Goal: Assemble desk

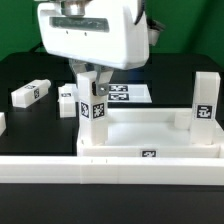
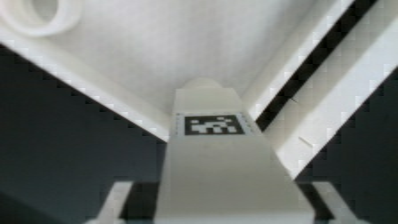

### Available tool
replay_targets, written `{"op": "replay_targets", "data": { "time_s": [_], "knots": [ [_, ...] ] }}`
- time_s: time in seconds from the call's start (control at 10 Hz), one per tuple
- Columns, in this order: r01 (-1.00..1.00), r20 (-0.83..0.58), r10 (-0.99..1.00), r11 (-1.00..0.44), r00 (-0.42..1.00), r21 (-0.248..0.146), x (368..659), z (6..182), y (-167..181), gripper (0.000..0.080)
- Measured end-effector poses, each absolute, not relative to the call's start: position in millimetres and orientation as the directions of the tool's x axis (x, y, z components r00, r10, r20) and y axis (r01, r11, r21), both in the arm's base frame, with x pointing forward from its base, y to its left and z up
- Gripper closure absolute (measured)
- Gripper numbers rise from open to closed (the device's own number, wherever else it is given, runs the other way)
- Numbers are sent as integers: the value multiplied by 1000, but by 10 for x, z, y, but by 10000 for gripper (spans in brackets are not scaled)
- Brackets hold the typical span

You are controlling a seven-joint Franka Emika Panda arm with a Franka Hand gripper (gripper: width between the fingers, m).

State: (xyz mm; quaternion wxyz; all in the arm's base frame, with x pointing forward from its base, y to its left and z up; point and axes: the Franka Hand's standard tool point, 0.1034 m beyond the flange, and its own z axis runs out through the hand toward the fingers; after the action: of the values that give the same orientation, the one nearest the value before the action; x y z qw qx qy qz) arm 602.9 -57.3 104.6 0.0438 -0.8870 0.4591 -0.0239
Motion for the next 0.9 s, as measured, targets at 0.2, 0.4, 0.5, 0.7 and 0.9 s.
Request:
{"op": "replay_targets", "data": {
  "time_s": [0.2, 0.4, 0.5, 0.7, 0.9],
  "knots": [
    [-789, 6, -793, -606, 609, -99, 6029, 1045, -568, 395],
    [-751, 11, -755, -653, 655, -99, 6029, 1044, -558, 180],
    [-671, 22, -676, -735, 737, -96, 6029, 1043, -555, 180],
    [-545, 36, -550, -833, 834, -92, 6030, 1042, -533, 151],
    [-404, 48, -408, -911, 912, -84, 6013, 1027, -528, 150]
  ]
}}
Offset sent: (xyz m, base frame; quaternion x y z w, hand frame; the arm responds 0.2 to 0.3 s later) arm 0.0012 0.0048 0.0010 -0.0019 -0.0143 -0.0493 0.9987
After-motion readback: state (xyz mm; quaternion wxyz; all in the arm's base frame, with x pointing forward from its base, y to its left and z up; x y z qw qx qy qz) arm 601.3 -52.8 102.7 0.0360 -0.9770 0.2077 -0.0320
